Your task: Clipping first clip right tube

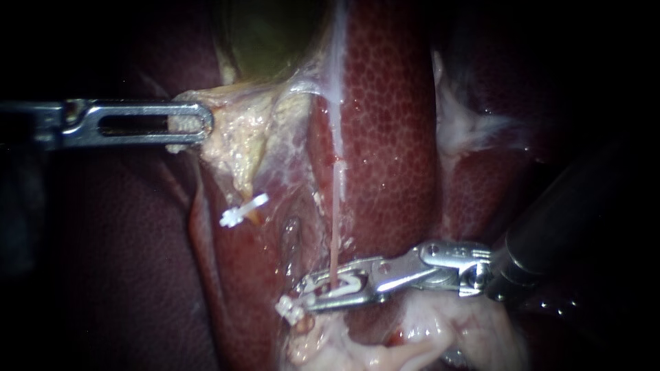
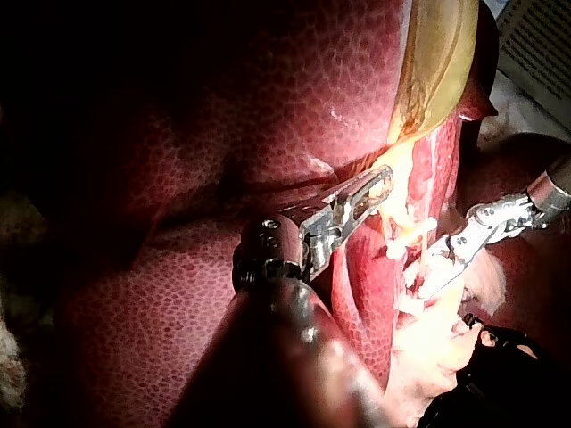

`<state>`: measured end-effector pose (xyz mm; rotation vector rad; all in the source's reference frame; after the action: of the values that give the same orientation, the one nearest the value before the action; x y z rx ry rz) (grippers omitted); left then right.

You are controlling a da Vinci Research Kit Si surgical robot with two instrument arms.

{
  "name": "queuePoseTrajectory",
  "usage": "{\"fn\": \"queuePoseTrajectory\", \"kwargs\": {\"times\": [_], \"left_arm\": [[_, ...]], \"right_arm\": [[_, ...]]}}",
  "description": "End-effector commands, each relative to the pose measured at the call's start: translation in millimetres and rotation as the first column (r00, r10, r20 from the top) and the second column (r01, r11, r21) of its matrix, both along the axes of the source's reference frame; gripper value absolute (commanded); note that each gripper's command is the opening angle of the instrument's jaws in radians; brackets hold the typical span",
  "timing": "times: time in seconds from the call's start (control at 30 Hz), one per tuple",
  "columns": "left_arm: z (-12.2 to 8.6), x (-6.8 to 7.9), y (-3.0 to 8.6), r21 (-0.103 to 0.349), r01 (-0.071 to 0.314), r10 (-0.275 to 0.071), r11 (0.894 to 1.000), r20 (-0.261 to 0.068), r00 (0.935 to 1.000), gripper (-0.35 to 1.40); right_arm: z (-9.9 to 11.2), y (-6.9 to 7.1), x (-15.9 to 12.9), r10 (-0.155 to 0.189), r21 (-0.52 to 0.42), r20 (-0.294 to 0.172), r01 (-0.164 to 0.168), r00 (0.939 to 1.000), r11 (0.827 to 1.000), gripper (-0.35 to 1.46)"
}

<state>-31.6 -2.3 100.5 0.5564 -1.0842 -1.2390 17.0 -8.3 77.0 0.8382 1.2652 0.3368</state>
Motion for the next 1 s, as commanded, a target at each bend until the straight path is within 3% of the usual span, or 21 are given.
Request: {"fn": "queuePoseTrajectory", "kwargs": {"times": [0.03, 0.33, 0.47, 1.0], "left_arm": [[0.0, 0.0, 0.0, 0.0, 0.0, 0.0, 1.0, 0.0, 1.0, -0.35], [0.0, 0.0, 0.0, 0.0, 0.0, 0.0, 1.0, 0.0, 1.0, -0.35], [0.0, 0.0, 0.0, 0.001, -0.001, 0.001, 1.0, -0.002, 1.0, -0.35], [0.0, 0.1, 0.0, 0.001, -0.002, 0.002, 1.0, -0.002, 1.0, -0.35]], "right_arm": [[0.0, 0.0, 0.0, -0.002, 0.0, 0.0, 0.002, 1.0, 1.0, -0.03], [0.0, 0.1, -0.1, -0.015, 0.001, -0.001, 0.015, 0.9999, 1.0, -0.35], [-0.3, 0.4, -0.2, -0.04, 0.018, 0.04, 0.039, 0.9984, 0.999, -0.35], [-0.6, 0.6, -0.3, -0.054, 0.019, 0.041, 0.053, 0.9977, 0.998, -0.35]]}}
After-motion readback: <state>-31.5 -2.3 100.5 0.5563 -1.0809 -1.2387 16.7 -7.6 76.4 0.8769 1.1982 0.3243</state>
